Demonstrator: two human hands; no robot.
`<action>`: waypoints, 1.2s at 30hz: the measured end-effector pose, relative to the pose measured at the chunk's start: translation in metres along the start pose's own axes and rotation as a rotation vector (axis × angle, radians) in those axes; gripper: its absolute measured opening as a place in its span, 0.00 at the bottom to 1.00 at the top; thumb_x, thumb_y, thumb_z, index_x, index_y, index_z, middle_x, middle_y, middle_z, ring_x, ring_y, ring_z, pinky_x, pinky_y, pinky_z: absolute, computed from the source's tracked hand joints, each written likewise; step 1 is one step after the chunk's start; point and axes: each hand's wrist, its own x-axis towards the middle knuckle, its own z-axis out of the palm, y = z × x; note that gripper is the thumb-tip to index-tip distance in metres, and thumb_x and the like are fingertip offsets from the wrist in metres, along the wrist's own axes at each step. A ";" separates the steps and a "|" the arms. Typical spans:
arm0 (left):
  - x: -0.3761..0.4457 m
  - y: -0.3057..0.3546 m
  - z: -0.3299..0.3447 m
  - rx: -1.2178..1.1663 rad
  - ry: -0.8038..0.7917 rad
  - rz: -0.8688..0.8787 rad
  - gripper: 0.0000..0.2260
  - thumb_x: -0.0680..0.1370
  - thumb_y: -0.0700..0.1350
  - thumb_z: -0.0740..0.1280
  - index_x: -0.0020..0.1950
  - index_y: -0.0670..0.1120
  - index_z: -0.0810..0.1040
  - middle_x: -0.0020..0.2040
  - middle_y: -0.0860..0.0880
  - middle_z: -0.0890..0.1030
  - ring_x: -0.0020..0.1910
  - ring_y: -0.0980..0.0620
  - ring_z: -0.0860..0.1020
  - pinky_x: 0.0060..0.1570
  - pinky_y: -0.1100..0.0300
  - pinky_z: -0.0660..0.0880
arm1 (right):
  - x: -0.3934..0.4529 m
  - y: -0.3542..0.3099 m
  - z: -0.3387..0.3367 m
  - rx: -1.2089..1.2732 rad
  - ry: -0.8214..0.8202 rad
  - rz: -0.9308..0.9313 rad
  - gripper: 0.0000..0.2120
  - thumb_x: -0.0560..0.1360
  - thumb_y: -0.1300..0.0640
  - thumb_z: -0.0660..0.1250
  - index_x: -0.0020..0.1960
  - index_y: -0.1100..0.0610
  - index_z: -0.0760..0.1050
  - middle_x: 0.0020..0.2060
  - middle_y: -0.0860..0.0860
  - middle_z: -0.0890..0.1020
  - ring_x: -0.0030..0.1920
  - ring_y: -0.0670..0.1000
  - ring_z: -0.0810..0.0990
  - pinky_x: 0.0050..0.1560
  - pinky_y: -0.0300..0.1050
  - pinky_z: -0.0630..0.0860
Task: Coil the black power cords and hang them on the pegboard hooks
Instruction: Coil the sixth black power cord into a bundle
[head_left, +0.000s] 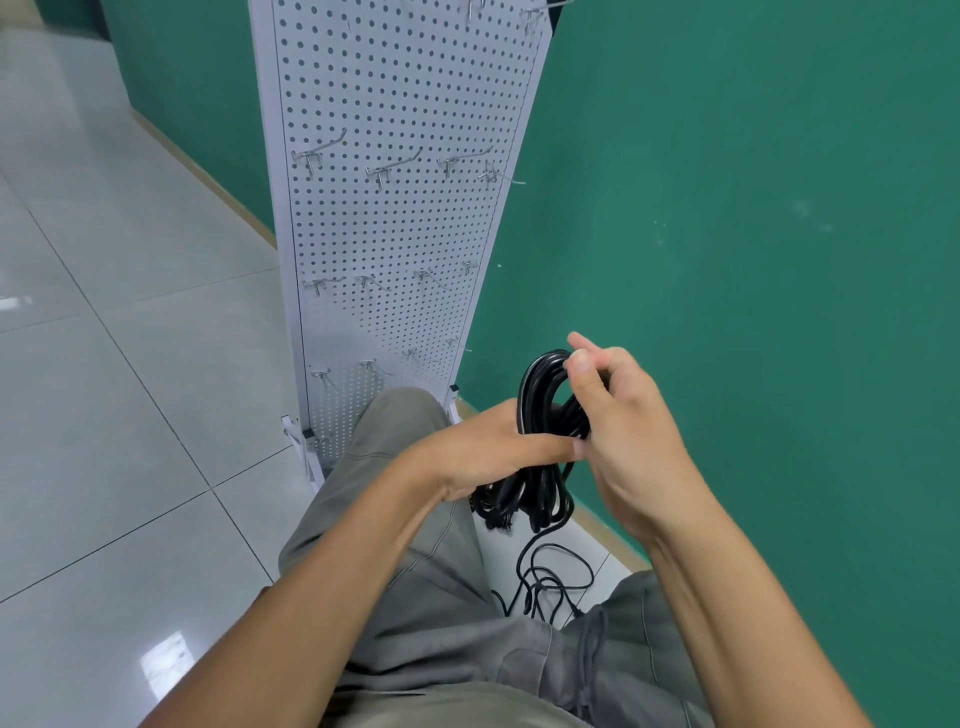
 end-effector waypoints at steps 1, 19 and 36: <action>-0.001 0.001 -0.001 -0.003 -0.010 -0.009 0.05 0.82 0.37 0.67 0.56 0.37 0.79 0.46 0.46 0.82 0.49 0.51 0.80 0.52 0.54 0.78 | 0.001 0.001 0.001 -0.001 -0.014 0.018 0.10 0.85 0.50 0.60 0.53 0.55 0.75 0.73 0.39 0.70 0.72 0.43 0.71 0.74 0.64 0.67; 0.004 -0.014 0.007 -0.366 0.142 -0.118 0.08 0.81 0.43 0.69 0.43 0.48 0.82 0.36 0.46 0.78 0.32 0.50 0.75 0.32 0.58 0.76 | 0.022 0.035 -0.014 0.168 -0.195 0.136 0.33 0.76 0.29 0.48 0.76 0.45 0.62 0.74 0.47 0.71 0.63 0.45 0.77 0.49 0.40 0.79; 0.008 -0.001 -0.022 -1.036 0.708 0.053 0.11 0.83 0.46 0.67 0.42 0.45 0.75 0.38 0.48 0.78 0.38 0.50 0.83 0.46 0.55 0.84 | -0.012 0.091 0.004 -0.349 -0.351 0.223 0.34 0.75 0.23 0.43 0.55 0.40 0.81 0.50 0.44 0.87 0.56 0.45 0.83 0.68 0.51 0.73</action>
